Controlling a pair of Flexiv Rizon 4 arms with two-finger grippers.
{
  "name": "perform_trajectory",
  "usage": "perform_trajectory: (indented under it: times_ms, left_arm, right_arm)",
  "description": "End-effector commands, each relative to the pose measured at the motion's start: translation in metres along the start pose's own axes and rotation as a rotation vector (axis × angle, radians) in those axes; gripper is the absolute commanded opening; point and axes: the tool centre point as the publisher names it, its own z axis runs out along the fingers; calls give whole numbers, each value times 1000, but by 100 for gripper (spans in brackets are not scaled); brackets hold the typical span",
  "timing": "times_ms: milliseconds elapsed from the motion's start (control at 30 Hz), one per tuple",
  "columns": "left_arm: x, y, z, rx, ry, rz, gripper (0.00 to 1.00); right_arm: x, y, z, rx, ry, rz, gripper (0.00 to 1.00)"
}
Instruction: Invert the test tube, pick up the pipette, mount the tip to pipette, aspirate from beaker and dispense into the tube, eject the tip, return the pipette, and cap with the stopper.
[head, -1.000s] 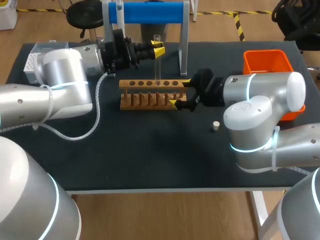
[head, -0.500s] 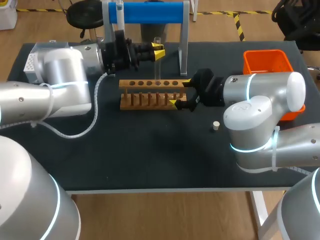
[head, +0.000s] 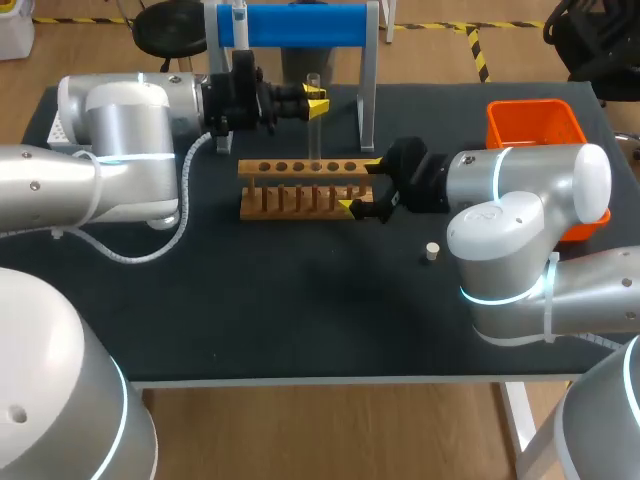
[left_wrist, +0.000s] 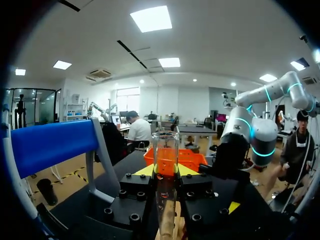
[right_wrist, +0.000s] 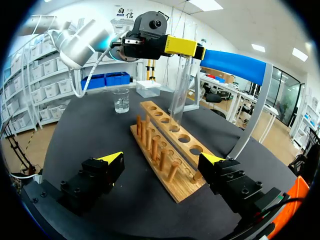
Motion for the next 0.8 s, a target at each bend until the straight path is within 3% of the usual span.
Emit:
perform_trajectory:
  times_ms: [33,800]
  left_arm:
    - [1,-1,-1,-11,2,-6,0]
    - [0,9,5,12,2,-11,0]
  right_arm:
    - [0,0,-1,3,2,0,100]
    - [0,0,-1,3,2,0,100]
